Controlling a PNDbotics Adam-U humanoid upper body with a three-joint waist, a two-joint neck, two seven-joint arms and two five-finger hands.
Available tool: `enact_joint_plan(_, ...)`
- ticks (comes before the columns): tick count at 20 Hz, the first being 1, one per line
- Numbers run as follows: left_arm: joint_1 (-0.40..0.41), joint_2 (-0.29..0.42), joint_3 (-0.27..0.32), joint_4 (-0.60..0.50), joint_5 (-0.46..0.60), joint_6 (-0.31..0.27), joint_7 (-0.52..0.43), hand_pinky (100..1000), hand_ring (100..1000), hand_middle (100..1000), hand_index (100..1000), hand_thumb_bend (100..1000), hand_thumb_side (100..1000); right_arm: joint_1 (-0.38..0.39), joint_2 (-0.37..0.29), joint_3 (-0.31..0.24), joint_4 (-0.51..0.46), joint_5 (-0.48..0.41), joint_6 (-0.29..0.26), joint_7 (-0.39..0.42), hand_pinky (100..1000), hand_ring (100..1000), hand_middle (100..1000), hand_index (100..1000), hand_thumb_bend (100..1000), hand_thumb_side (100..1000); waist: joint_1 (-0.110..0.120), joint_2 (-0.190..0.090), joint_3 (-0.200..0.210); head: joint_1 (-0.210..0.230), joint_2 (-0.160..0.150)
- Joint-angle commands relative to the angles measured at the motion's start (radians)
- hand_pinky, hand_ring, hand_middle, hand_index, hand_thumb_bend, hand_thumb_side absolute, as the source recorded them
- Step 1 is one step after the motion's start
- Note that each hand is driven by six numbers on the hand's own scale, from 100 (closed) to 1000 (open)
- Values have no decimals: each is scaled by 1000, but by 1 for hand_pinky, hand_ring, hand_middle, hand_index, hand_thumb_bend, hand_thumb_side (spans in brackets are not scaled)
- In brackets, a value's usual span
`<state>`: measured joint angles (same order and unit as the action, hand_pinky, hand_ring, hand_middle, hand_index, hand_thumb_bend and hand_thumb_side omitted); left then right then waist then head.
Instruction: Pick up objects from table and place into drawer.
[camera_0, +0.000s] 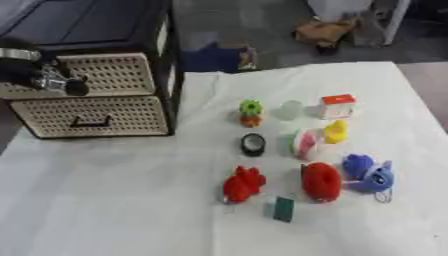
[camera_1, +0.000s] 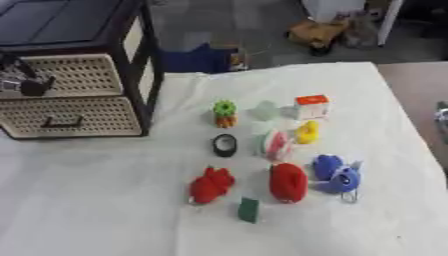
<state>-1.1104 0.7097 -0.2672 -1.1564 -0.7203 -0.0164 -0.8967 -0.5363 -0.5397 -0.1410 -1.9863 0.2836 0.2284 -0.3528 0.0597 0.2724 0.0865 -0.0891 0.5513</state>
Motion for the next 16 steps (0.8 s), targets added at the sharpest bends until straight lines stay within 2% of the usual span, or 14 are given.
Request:
enact_joint_plan(1, -27, 18, 24, 9, -20, -6, 8, 100, 100, 100, 936, 871, 1000, -14, -28, -6, -14, -5, -3, -1, 617, 728, 709, 857, 100, 1000, -1, -15, 0, 3, -14)
enact_joint_plan(6, -30, 14, 31, 24, -27, -27, 4, 100, 100, 100, 966, 796, 1000, -14, -29, -7, -14, -7, -4, -1, 618, 728, 709, 857, 100, 1000, 0, -11, -2, 5, -16)
enact_joint_plan(16, -36, 8, 42, 48, -53, -32, 1, 100, 100, 100, 971, 784, 1000, -15, -30, -8, -14, -10, -4, 1, 619, 728, 708, 858, 100, 1000, 0, -1, -9, 8, -21)
